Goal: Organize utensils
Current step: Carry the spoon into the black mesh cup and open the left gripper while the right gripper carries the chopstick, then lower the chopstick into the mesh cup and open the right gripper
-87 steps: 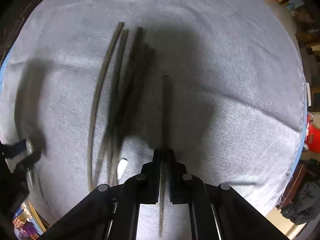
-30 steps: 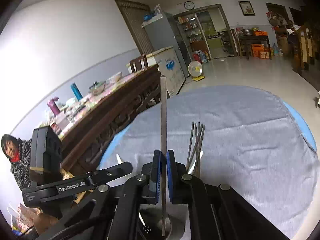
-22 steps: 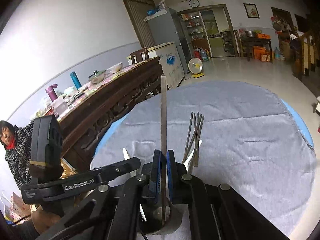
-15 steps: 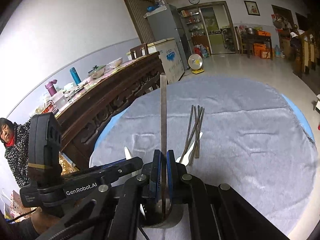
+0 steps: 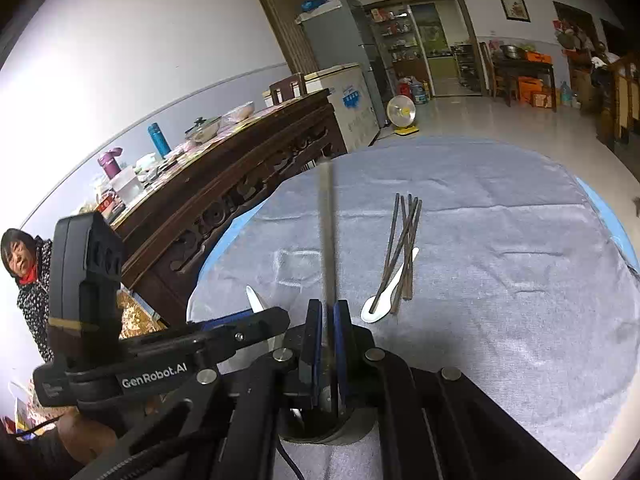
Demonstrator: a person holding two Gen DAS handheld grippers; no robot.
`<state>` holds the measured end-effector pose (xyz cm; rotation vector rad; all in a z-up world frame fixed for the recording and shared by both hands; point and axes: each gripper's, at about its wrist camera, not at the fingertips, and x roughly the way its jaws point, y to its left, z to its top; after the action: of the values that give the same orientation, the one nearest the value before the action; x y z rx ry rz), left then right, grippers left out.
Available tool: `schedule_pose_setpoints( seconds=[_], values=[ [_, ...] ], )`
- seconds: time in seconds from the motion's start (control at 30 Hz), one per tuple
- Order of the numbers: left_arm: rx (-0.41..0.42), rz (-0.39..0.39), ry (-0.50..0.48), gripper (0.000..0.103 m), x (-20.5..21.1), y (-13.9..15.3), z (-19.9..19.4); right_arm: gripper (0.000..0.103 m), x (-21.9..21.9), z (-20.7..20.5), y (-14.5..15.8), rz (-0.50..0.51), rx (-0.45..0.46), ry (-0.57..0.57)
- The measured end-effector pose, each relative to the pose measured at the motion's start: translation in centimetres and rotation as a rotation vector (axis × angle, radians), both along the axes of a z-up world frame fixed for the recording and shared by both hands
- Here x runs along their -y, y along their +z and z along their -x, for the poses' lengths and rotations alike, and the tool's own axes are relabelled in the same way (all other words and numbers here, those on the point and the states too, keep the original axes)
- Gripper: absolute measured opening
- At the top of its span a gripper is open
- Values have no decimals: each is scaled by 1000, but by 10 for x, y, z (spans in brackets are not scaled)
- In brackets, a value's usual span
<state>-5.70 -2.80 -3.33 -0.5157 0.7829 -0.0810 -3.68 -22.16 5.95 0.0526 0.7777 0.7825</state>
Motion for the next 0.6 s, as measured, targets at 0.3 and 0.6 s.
schedule_pose_setpoints(
  seconds=[0.3,0.6],
  values=[
    [30,28,37,48,-16,15,17,10,7,1,5,-4,-12,-2],
    [66,77,144,63,-60,27,32,15,26,-3,22,-80,-41,-17]
  ],
)
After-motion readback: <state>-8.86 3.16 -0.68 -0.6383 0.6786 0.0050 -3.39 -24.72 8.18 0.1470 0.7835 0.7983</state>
